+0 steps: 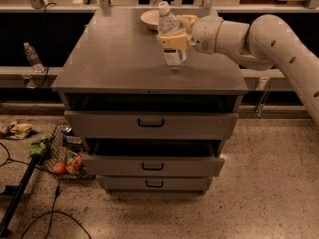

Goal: Place blue plastic bottle upright

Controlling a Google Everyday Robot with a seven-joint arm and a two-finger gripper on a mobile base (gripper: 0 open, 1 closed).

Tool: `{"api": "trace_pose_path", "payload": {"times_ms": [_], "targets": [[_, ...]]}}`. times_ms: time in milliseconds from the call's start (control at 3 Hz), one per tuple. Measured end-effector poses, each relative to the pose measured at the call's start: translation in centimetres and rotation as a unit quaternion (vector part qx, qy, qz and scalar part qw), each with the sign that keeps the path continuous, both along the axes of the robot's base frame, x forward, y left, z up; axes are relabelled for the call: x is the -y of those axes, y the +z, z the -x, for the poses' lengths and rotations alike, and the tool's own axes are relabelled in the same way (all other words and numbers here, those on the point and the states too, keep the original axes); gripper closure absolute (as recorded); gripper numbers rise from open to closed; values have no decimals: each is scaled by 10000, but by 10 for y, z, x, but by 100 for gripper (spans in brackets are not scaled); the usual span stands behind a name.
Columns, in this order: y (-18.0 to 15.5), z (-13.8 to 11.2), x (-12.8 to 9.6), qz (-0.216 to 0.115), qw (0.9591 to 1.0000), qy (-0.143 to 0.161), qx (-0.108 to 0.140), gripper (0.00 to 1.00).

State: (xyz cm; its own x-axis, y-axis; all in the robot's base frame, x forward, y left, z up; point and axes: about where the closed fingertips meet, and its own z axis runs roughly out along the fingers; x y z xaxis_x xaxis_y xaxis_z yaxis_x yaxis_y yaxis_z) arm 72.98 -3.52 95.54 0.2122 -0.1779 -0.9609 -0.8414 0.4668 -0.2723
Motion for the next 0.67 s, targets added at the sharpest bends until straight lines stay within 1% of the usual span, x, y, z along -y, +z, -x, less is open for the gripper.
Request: {"api": "trace_pose_path", "payload": {"times_ms": [333,667], "targets": [[-2,-4,6,-518,9986,-84,68,100],[-9,-6,13,-854,9960,-242,-63,98]]}}
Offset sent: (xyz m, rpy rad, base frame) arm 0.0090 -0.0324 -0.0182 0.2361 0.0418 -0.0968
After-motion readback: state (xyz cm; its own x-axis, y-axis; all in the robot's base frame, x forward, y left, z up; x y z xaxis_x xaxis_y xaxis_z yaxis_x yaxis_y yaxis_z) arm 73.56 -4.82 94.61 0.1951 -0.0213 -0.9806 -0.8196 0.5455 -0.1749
